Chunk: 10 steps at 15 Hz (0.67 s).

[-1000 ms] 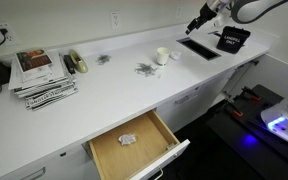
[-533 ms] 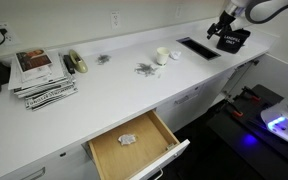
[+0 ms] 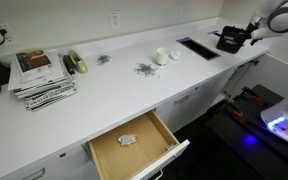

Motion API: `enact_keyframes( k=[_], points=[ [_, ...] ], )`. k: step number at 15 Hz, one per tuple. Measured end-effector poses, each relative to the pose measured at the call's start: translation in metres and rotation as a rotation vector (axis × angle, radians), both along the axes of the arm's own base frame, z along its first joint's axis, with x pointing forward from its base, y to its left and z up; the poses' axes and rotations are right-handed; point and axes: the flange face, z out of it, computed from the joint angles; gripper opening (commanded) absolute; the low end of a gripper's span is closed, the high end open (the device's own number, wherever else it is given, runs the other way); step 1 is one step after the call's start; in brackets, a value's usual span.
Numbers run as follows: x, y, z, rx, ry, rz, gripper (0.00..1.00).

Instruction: Close the open cabinet door on the far right

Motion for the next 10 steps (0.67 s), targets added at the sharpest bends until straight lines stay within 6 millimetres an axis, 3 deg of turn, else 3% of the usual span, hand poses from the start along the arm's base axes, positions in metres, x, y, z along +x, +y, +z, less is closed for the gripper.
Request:
enact_keyframes(
  k=[2,8,10],
  points=[
    [-0.011,-0.014,0.004,-0.048,0.015,-0.083,1.0],
    [-0.012,-0.015,0.008,-0.054,0.012,-0.103,1.0],
    [-0.02,-0.031,0.005,-0.025,0.032,-0.17,1.0]
  ],
)
